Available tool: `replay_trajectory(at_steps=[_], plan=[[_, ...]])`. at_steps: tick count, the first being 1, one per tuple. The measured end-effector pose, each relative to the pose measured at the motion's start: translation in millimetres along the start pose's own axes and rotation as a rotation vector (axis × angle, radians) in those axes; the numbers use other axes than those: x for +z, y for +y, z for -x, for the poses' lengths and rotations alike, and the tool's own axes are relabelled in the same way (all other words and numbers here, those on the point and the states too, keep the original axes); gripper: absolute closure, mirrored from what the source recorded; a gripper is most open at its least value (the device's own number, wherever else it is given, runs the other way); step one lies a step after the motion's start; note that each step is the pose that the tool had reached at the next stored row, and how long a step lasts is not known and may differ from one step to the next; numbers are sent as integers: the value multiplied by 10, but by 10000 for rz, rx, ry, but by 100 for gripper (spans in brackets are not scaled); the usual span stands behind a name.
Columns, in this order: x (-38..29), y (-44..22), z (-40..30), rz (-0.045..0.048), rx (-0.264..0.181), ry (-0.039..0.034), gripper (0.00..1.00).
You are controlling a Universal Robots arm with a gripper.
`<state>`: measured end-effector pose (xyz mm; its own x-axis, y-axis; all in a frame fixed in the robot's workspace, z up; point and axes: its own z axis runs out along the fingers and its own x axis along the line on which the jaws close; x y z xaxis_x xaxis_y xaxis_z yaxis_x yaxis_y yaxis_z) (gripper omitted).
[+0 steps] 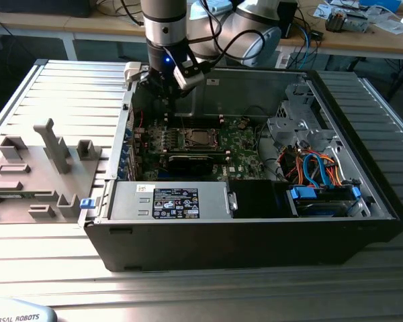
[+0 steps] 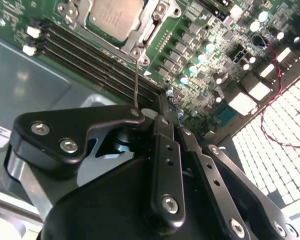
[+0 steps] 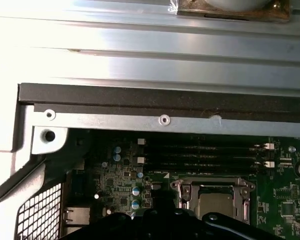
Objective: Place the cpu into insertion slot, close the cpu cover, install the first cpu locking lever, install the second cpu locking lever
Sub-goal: 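Install the first cpu locking lever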
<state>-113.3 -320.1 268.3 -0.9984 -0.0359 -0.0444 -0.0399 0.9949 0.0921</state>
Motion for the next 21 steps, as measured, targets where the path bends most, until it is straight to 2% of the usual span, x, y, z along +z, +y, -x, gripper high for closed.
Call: replay_trajectory(at_steps=[2, 4, 14, 21], plan=[[14, 24, 15, 4, 9, 92, 89], [35, 44, 27, 4, 16, 125, 89], [66, 46, 89, 3, 39, 132, 89], [83, 45, 99, 3, 38, 132, 89]])
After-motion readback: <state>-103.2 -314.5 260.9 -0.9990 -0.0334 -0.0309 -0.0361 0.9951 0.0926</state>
